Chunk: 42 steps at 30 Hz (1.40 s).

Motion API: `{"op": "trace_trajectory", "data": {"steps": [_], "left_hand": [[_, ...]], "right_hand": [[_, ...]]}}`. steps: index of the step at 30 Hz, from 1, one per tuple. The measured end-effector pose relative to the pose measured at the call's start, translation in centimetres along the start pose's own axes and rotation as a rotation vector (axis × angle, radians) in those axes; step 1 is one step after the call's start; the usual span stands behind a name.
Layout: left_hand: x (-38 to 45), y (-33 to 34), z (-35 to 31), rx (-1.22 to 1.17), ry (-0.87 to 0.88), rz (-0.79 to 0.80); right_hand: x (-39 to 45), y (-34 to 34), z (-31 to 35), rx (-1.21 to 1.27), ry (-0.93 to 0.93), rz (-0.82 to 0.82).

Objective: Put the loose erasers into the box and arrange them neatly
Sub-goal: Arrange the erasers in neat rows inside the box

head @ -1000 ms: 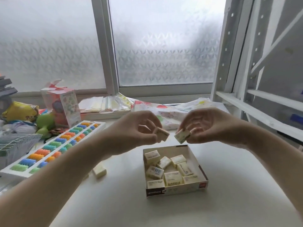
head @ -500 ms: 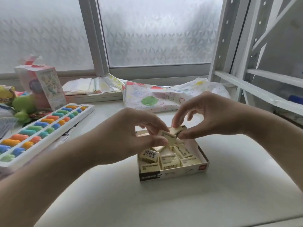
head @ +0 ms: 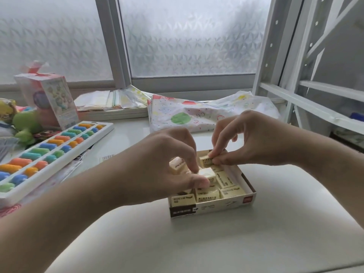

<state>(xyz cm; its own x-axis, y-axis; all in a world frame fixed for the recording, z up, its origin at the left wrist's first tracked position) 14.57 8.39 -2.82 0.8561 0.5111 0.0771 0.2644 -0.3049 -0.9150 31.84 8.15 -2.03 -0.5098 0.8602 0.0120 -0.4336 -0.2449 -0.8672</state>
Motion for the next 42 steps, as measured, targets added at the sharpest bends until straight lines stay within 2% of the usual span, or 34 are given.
{"op": "trace_trajectory", "data": {"steps": [4,8,12,16,18,23,28,33,38,42], "left_hand": [[0.0,0.3,-0.1,-0.024,0.009,0.016],[0.3,0.2,0.2,0.034,-0.012,-0.045],[0.0,-0.8,0.4,-0.019,-0.048,-0.016],[-1.6,-5.9,3.5,-0.069,-0.155,-0.174],[-2.7,-7.6,5.4,-0.070,-0.246,-0.120],[-4.5,-8.1,8.9,0.064,-0.485,0.161],[-5.4,-7.6,11.1,0.123,-0.600,0.266],[-5.1,-7.0,11.4,0.108,-0.574,0.265],[-4.8,-6.3,11.2,0.115,-0.561,0.278],[-4.6,-7.2,10.2,0.027,-0.496,0.136]], "right_hand": [[0.2,0.2,0.3,-0.014,-0.017,-0.039],[0.3,0.5,0.5,-0.044,-0.010,-0.063],[0.1,0.1,0.9,-0.061,-0.009,-0.077],[0.0,-0.3,2.1,-0.051,-0.045,-0.163],[0.7,0.5,3.5,-0.025,-0.081,-0.168],[3.6,3.3,7.8,-0.100,-0.088,-0.077],[7.4,6.8,12.4,-0.252,-0.059,0.023],[10.0,9.3,14.4,-0.311,0.001,0.040],[10.3,9.4,14.1,-0.247,0.020,0.005],[7.6,5.6,11.5,-0.038,-0.007,0.051]]}}
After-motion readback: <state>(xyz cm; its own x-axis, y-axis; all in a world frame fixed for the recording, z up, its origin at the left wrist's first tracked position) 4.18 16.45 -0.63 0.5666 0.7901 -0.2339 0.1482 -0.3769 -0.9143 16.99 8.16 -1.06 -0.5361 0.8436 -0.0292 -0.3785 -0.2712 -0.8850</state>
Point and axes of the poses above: each hand's wrist, its own x-axis towards the middle knuckle, its own y-axis out of the palm, z = x × y, the point moved 6 cm from there along x, towards the middle knuckle, and after that the axes turned 14 degrees about z, right-handed, at the moved point
